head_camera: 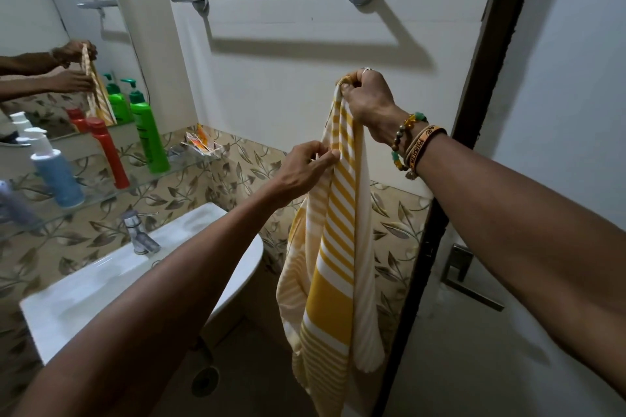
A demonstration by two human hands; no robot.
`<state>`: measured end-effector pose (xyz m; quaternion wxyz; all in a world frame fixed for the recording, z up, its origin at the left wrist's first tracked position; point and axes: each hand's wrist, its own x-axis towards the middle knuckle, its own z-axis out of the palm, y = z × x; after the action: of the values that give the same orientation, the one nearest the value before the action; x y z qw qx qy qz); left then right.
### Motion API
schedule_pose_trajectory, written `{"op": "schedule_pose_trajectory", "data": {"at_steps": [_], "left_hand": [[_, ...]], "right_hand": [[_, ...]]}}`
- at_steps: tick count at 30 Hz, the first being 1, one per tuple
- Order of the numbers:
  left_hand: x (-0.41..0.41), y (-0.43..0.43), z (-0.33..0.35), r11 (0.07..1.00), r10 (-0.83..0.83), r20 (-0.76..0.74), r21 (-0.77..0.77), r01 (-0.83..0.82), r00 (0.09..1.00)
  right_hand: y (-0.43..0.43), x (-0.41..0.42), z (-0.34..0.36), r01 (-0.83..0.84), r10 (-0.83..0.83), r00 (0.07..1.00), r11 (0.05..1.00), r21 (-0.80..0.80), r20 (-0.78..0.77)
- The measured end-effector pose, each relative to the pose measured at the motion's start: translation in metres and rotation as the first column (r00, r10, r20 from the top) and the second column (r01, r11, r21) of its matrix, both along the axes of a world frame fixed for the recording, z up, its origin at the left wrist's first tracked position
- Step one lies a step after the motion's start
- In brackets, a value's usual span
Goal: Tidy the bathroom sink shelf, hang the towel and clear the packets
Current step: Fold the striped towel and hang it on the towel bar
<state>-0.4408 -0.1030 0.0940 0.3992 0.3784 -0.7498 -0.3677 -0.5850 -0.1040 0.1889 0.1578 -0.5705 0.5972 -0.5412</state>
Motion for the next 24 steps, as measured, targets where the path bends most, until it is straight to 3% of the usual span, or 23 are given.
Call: {"op": "schedule_pose_trajectory", "data": {"at_steps": [7,14,20,24], "left_hand": [[0.009,0.000,0.000,0.993,-0.061,0.040,0.108,0.056,0.997],[0.019,0.001,0.010,0.929,-0.007,-0.320,0.348,0.125,0.947],[0.018,0.009,0.028,0.853,-0.169,-0.295,0.435,0.290,0.940],[0.009,0.015,0.025,0.850,-0.141,-0.364,0.432,0.301,0.921]], "right_hand": [[0.001,-0.005,-0.001,-0.076,0.076,0.989,0.997,-0.011,0.126],[0.012,-0.027,0.009,-0.069,0.070,0.997,0.997,-0.033,0.037],[0.021,-0.029,0.007,-0.124,0.125,0.992,0.992,-0.038,0.012],[0.022,-0.029,0.008,-0.102,0.103,0.994,0.994,-0.048,0.022]]}}
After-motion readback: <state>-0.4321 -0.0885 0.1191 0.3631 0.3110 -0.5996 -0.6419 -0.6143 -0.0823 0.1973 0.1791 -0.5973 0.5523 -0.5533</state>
